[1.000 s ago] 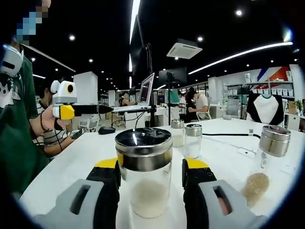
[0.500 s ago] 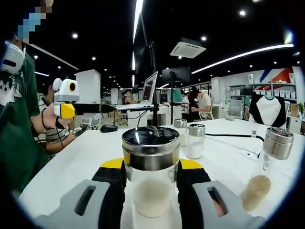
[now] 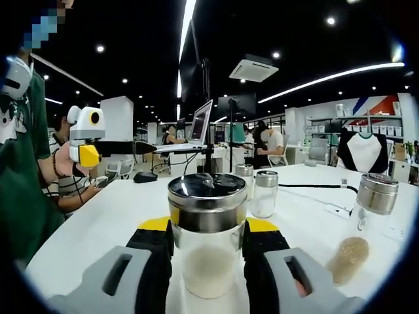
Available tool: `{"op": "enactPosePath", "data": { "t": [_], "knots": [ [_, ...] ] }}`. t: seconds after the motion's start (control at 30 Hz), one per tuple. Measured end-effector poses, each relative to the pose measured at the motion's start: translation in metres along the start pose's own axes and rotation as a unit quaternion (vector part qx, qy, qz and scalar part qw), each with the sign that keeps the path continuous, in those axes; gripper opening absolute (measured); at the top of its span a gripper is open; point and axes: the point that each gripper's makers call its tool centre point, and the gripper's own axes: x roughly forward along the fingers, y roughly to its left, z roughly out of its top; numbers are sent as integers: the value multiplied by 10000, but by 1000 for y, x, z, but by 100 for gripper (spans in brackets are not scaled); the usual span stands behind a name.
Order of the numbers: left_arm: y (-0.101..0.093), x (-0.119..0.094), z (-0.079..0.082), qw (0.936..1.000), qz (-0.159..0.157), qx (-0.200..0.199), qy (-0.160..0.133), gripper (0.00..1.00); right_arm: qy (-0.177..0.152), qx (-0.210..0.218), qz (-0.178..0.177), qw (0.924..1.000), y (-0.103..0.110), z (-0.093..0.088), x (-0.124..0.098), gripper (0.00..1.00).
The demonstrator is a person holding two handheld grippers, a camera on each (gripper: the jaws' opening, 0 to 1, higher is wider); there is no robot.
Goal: Rotate the seasoning bottle until the label or dispensing opening points toward the visible target arrow and the bottle remains upright within the marked orientation range
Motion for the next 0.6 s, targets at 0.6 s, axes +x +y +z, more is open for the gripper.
{"op": "enactPosePath", "data": {
  "t": [0.6],
  "knots": [
    [2, -1, 0, 9999, 29, -161, -46, 99, 113, 33, -821, 9966, -2, -1, -4, 39]
  ]
}}
